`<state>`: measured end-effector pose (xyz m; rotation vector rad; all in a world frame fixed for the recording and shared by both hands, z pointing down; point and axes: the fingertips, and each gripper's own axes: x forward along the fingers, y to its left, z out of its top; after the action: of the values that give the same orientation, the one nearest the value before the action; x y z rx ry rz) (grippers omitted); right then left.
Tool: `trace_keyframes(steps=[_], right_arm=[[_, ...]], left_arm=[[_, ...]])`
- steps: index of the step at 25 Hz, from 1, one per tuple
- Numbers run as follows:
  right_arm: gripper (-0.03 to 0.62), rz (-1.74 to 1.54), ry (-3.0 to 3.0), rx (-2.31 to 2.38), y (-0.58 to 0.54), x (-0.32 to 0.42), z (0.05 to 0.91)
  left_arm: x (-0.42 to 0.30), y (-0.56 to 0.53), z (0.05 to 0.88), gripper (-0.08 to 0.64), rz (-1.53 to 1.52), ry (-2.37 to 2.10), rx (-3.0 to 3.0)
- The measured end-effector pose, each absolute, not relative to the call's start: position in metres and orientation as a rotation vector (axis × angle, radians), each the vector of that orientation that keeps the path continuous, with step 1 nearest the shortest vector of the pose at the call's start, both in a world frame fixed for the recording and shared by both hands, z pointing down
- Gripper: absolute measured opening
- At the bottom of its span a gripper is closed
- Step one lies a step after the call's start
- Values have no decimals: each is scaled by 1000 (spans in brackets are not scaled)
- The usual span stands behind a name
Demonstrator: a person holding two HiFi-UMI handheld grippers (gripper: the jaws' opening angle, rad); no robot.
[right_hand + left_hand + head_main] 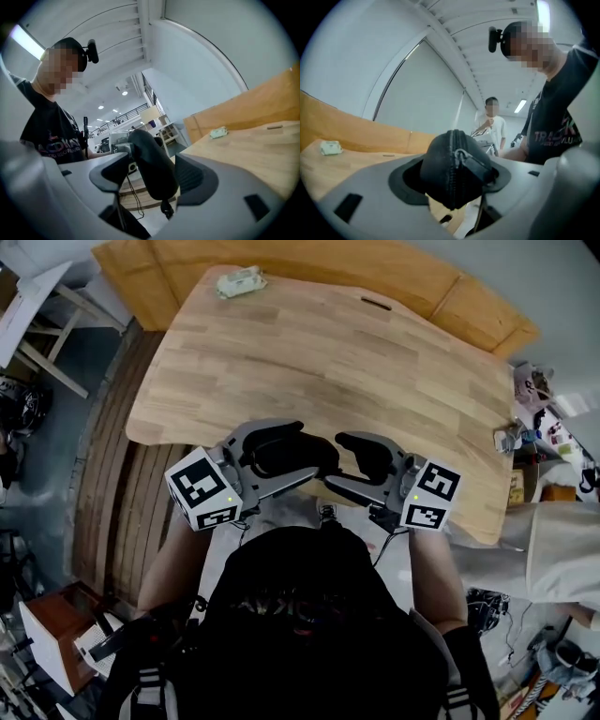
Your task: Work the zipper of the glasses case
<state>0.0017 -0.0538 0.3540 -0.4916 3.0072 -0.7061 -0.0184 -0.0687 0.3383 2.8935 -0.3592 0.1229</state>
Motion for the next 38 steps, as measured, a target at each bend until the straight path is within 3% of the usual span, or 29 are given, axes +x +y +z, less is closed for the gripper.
trace_keyframes(steps=[5, 17, 25, 38], right_arm=[[330, -715, 3052, -436, -50, -3, 362], [330, -737, 3128, -316, -44, 11, 376], [311, -745, 3109, -330, -50, 25, 386], [291, -595, 3186, -1014, -121, 143, 456]], left_arm=[[-8, -61, 336, 279, 97, -235, 2889], [17, -60, 335, 279, 0, -69, 2786], [45, -60, 354, 279, 95, -36, 2769], [45, -130, 403, 313, 177, -554, 2641]])
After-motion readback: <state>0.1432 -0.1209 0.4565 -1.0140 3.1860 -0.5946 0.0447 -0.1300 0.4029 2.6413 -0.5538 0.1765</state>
